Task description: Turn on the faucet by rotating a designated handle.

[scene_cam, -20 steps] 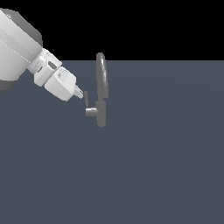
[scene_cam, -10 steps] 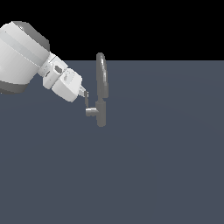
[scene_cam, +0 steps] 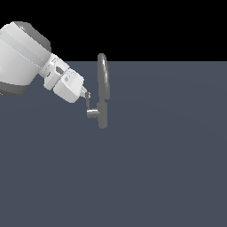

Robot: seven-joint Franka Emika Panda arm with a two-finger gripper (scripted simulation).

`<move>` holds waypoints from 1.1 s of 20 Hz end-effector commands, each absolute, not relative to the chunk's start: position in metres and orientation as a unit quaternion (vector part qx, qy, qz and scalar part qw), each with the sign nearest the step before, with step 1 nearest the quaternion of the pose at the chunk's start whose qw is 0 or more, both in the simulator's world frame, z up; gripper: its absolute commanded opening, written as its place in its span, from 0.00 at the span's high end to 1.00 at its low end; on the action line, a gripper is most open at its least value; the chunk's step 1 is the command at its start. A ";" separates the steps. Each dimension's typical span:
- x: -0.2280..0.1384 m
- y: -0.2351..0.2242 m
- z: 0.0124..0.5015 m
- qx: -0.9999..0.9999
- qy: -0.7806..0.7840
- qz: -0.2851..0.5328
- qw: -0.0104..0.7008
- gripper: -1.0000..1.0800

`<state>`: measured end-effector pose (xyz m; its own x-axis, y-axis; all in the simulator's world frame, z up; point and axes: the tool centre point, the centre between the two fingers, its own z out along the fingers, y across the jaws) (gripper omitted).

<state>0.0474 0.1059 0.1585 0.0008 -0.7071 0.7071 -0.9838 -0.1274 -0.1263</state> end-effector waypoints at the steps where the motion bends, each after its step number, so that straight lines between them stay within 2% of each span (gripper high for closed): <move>1: 0.042 0.105 0.160 0.675 -0.626 0.328 0.211 1.00; 22: -0.003 0.099 0.162 0.677 -0.624 0.329 0.209 1.00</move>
